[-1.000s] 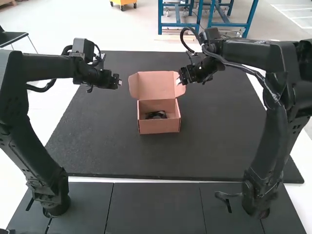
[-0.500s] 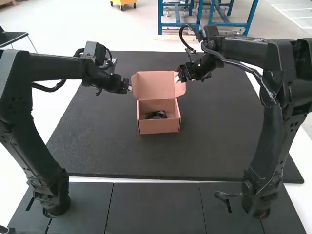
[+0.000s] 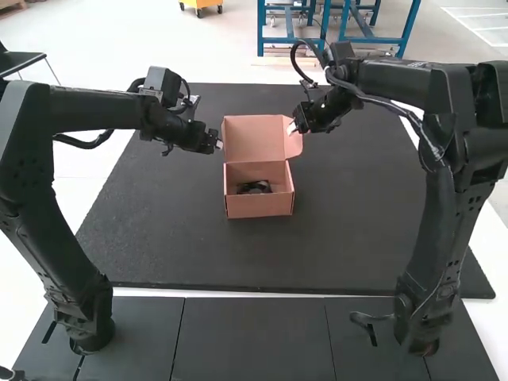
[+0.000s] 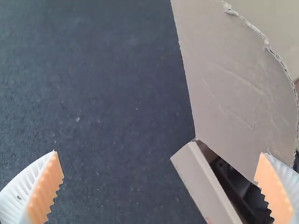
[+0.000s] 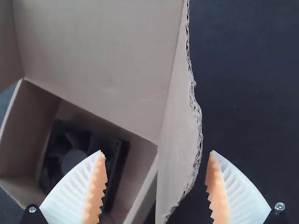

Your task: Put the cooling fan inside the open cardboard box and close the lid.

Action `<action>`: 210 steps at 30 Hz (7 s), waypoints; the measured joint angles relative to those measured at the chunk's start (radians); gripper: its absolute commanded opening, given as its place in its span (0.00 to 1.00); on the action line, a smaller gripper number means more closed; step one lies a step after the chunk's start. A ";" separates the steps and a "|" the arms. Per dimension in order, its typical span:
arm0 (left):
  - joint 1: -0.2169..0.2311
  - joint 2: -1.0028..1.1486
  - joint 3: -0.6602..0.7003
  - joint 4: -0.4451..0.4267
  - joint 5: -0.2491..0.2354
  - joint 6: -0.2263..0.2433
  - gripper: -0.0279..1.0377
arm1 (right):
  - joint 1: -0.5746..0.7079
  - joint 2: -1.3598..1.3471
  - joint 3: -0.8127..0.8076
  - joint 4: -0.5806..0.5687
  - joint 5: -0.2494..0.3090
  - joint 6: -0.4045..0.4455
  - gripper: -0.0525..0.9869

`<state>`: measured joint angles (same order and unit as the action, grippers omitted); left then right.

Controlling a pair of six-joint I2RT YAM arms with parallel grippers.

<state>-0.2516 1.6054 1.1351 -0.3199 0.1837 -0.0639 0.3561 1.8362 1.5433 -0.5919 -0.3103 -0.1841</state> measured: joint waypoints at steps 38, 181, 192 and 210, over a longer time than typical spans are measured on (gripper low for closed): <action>0.000 0.000 0.000 -0.006 0.000 0.000 0.94 | 0.000 0.000 0.027 -0.054 -0.058 0.008 0.12; 0.027 -0.068 0.079 -0.029 -0.109 0.005 0.94 | 0.048 -0.449 -0.134 -0.126 -0.040 -0.048 0.86; -0.038 -0.019 0.079 -0.003 -0.109 -0.010 0.94 | 0.048 -0.715 -0.346 -0.032 -0.030 0.105 0.86; -0.050 0.035 0.156 -0.001 -0.103 -0.028 0.94 | 0.048 -0.772 -0.421 -0.105 -0.030 0.132 0.86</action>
<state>-0.3012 1.6409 1.2911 -0.3210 0.0803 -0.0917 0.4046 1.0637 1.1225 -0.6971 -0.3401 -0.0521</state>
